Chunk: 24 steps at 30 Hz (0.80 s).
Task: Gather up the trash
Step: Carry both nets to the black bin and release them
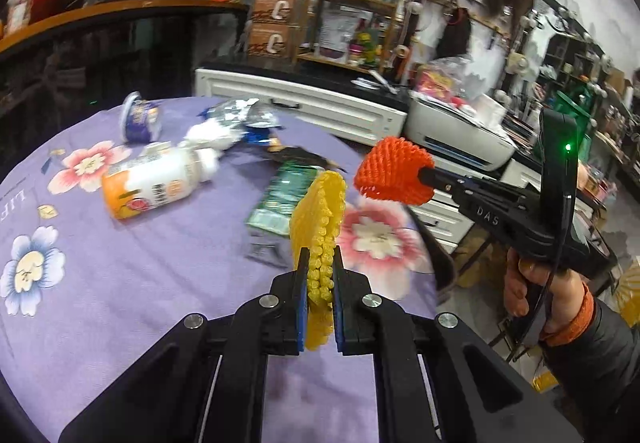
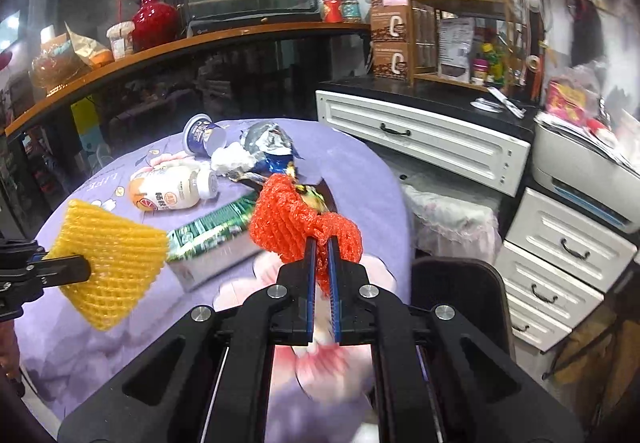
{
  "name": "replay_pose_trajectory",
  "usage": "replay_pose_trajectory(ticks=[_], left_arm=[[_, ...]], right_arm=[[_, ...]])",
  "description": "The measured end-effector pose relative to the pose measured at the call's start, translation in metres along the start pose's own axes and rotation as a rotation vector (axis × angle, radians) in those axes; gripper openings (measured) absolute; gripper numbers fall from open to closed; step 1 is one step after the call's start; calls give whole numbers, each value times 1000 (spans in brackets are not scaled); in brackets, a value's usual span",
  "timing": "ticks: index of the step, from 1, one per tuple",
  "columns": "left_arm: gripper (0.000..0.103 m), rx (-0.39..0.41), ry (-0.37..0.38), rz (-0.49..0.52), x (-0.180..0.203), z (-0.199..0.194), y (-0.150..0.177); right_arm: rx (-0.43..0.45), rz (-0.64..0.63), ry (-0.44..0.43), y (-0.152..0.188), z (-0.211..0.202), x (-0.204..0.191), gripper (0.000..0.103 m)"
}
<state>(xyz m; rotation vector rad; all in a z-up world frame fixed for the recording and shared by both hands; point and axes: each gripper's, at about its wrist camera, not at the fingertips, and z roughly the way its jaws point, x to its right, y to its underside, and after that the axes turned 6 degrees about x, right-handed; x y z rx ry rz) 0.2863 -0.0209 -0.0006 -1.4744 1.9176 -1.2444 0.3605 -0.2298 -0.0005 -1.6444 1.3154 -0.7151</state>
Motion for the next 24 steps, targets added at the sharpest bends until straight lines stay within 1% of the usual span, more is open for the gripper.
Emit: replay_pose_trajectory(ticks=[4,7,11,14,18,24], left_arm=[[10,-12,52,36,33,9,1],[10,-21,98,61,61,17,2],[10,-36,158,80,92,33,3],[10,-56,197,86,115,46,7],[10,-94,229,94,140,69,12],[10,-137,225,114,158,94,20]], right_arm=[[11,9,33,14,-26,18,7],[8,32,74,26,-42,37,7],[-29,72,132,44,-50,68,7],[-79,110,181,62,-43,94,7],[-160,207,207,95,-19,132,7],[-240,290,218,130,29,160,7]])
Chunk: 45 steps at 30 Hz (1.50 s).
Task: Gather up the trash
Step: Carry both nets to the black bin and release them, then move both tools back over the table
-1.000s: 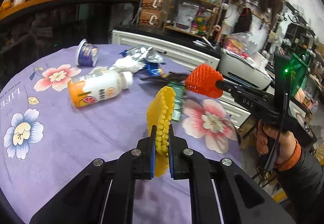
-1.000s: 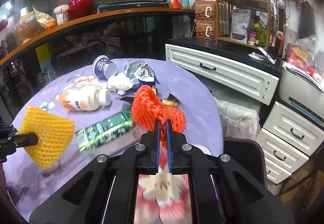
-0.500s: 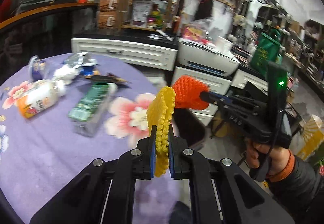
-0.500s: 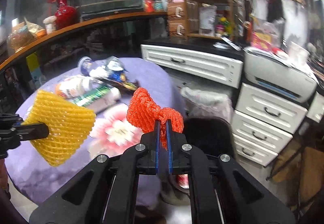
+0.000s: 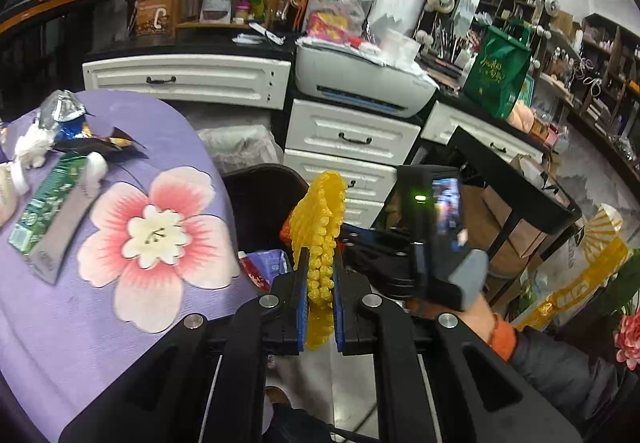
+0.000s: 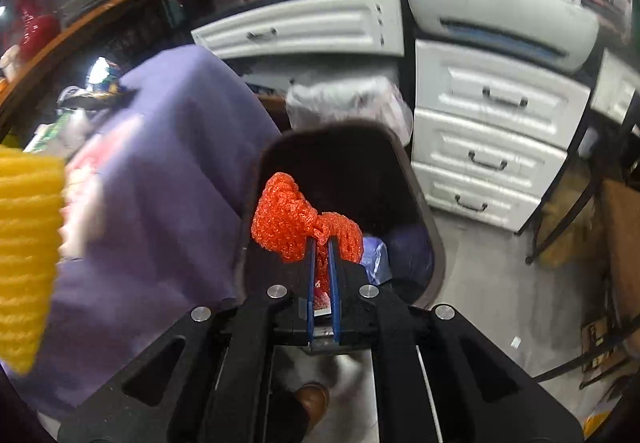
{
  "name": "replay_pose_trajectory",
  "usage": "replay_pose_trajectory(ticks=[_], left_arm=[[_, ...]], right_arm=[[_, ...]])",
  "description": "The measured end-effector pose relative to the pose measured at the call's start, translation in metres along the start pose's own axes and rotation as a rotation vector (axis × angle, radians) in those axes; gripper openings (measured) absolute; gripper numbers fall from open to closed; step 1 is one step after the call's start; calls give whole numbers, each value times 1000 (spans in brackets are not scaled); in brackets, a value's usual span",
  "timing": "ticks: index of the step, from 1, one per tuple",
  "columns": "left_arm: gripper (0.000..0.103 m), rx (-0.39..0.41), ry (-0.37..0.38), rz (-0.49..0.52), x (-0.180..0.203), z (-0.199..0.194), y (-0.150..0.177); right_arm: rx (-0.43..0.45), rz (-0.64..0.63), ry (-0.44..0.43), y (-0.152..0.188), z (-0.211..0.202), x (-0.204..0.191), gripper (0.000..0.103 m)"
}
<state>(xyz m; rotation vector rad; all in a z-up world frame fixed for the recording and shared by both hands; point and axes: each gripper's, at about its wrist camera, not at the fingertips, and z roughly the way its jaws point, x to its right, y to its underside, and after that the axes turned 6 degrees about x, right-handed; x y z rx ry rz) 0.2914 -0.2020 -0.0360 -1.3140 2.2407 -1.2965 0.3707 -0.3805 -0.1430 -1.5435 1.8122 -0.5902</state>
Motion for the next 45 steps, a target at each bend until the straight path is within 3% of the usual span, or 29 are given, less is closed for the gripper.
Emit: replay_pose_trajectory(ticks=[9,12,14,25,34,45], left_arm=[[10,-58,-16,14,5,34,5],[10,-76,-20,15,4,44,6],[10,-86,-25,17,5,51,7],[10,-160,-35,37,11,101,9],[10,-249,-59,14,12,155,16],[11,-233,-127,14,9,192,11]], right_arm=[[-72,31,27,16,58,12,8],[-86,35,41,20,66,17,30],[-65,48,51,22,62,21,50],[12,5,104,29,5,38,58],[8,0,163,54,-33,60,60],[9,21,199,78,-56,72,61]])
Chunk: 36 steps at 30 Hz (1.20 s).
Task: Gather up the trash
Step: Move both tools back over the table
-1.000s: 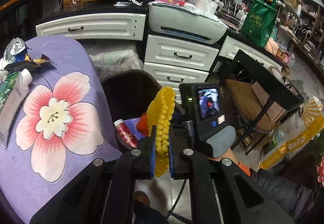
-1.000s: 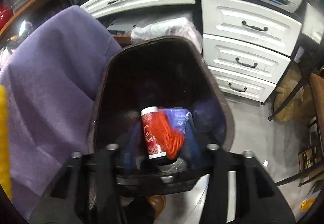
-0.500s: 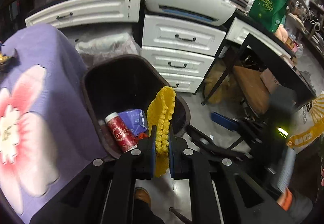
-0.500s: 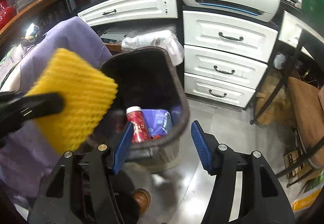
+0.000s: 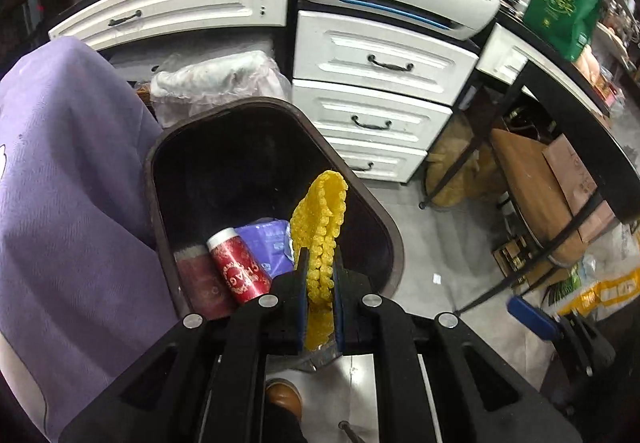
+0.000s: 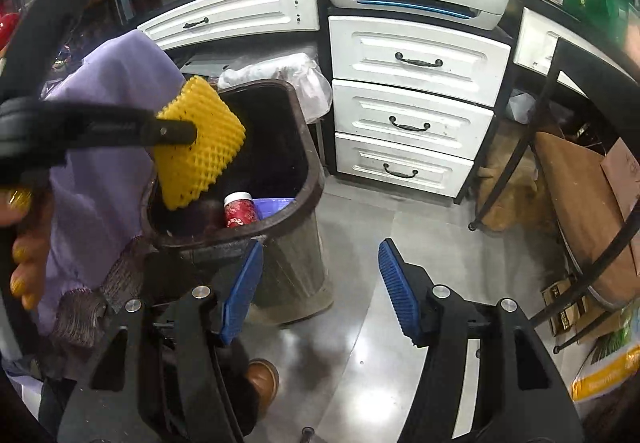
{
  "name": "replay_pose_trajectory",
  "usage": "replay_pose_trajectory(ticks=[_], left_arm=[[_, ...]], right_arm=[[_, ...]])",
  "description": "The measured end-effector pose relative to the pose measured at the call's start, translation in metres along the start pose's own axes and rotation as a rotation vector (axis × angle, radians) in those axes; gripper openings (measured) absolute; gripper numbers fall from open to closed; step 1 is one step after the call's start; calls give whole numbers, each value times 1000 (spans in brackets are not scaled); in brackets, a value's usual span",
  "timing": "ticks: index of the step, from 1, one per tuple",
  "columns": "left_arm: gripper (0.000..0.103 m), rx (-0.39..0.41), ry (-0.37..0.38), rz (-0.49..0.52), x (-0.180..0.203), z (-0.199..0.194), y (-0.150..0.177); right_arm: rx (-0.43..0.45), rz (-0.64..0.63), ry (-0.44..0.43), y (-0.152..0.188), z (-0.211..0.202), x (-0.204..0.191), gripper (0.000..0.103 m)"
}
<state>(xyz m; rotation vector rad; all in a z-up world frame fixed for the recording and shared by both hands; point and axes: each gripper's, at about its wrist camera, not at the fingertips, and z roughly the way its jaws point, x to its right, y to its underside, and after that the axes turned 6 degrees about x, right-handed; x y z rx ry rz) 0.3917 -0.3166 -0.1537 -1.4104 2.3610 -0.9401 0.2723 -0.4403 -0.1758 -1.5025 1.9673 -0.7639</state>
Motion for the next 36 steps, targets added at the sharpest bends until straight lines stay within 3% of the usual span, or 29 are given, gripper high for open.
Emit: replay_pose_trajectory(ticks=[4,7,8,15,22,27,36], left_arm=[[18,-3,-10,5,2,5,-2],[54,24,-17,13,4,3,-2],[60,39,-21,21,4,1,-2],[72,72,11,9,8,-19,-5],[85,175,59,48,21,-72,-5],[98,245,45,107,25,-112,-3],[98,278,36,174,6,-163,2]], right_arm=[[-1,3,1,4,-2,2,61],[-2,9,-2,5,-3,4,61],[-1,9,-2,4,-4,4,61],[10,23,9,4,-8,5,61],[40,45,1,1,-22,7,61],[66,27,-19,-8,-36,-4,61],[114,-23,-77,-28,-62,-35,62]])
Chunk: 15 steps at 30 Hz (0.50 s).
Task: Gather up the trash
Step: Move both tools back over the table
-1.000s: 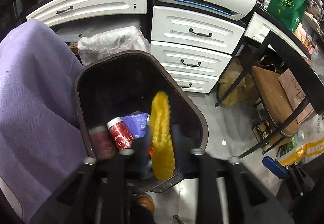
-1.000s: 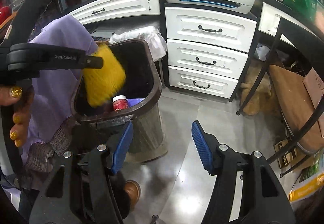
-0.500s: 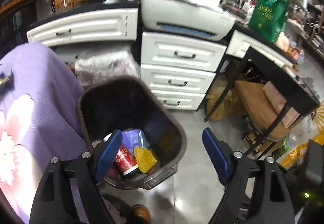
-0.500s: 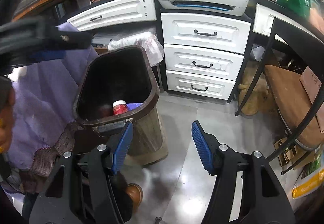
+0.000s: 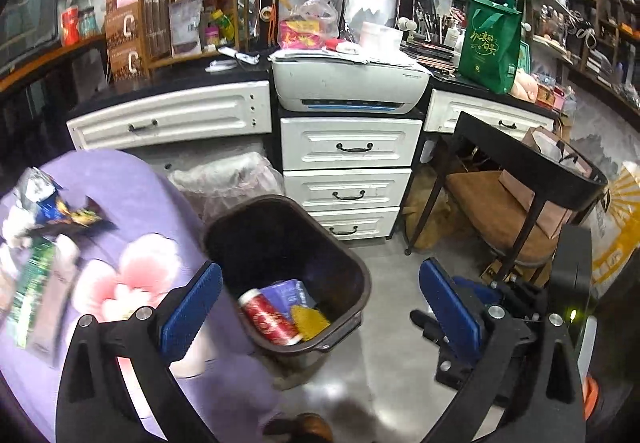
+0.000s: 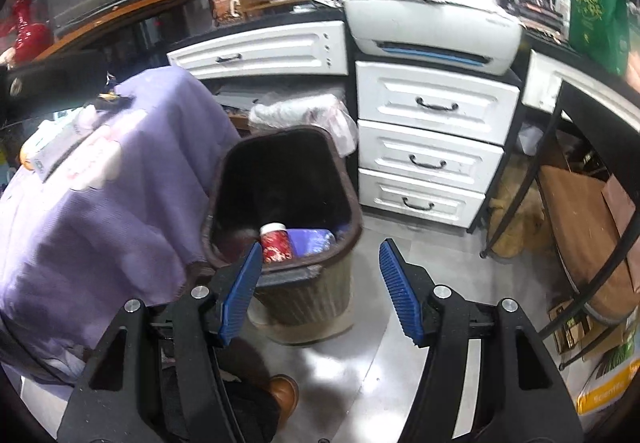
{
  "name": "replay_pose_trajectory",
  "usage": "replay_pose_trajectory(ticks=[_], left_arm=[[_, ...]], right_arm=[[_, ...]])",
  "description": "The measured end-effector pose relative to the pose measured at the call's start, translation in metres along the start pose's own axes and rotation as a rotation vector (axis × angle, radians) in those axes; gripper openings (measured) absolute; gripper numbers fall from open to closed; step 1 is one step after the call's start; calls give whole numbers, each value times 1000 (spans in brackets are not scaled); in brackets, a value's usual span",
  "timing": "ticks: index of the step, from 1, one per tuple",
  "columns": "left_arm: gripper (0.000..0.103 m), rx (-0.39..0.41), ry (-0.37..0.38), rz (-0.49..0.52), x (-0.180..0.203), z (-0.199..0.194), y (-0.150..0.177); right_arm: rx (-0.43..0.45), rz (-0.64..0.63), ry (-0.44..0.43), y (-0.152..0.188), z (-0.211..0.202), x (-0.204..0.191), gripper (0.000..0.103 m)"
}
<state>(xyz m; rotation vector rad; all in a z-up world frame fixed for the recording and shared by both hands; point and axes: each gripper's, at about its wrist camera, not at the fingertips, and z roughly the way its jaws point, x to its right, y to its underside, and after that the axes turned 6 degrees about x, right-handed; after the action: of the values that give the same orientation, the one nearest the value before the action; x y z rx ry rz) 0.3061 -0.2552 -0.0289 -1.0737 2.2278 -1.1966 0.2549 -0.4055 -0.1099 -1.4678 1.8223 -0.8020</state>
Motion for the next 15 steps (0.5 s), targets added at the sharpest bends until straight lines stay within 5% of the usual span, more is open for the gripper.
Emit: replay_pose_trajectory(ticks=[9,15], left_arm=[[98,-27,-95,-23,-60,-45,6],[98,-44,-179,-148,-117,-68,15]], right_arm=[[25,-56,-92,-17,-11,-38,65],[28,-87,-160,-28,-14,-67,65]])
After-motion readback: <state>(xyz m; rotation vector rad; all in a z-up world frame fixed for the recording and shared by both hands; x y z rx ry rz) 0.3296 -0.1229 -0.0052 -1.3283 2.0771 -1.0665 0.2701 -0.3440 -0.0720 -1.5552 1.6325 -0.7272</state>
